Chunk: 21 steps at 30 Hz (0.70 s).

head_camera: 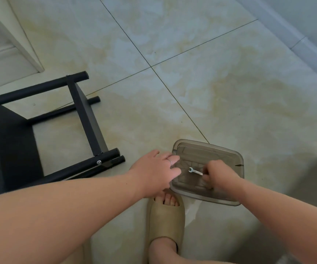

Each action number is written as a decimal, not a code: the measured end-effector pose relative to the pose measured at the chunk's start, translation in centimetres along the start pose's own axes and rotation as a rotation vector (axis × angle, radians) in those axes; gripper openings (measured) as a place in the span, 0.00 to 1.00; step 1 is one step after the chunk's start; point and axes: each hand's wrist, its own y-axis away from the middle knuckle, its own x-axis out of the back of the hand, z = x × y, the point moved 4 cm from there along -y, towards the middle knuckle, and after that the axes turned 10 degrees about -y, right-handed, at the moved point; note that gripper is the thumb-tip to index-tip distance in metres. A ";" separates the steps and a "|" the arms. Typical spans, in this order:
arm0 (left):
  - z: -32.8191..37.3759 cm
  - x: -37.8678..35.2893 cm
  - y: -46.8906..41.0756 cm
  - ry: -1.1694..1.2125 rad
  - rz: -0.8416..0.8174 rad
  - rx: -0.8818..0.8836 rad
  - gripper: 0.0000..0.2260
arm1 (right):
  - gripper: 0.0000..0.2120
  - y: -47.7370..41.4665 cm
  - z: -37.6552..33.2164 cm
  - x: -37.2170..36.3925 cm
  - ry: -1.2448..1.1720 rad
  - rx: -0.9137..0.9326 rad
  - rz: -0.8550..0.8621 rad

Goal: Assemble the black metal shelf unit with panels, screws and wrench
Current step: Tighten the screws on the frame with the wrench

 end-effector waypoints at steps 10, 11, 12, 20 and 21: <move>-9.0 8.9 10.2 1.485 0.048 0.967 0.15 | 0.04 12.5 -16.2 16.8 -0.570 0.379 0.344; -9.2 9.4 11.5 1.680 0.065 1.012 0.16 | 0.03 14.3 -18.1 17.6 -0.573 0.419 0.354; -9.4 10.2 12.9 1.826 0.089 1.024 0.18 | 0.03 16.0 -19.9 18.2 -0.564 0.459 0.362; -8.9 13.7 20.0 2.256 0.226 0.910 0.24 | 0.06 25.7 -28.8 17.1 -0.428 0.640 0.410; -8.8 13.8 20.6 2.275 0.227 0.908 0.23 | 0.07 26.1 -29.1 16.7 -0.411 0.645 0.411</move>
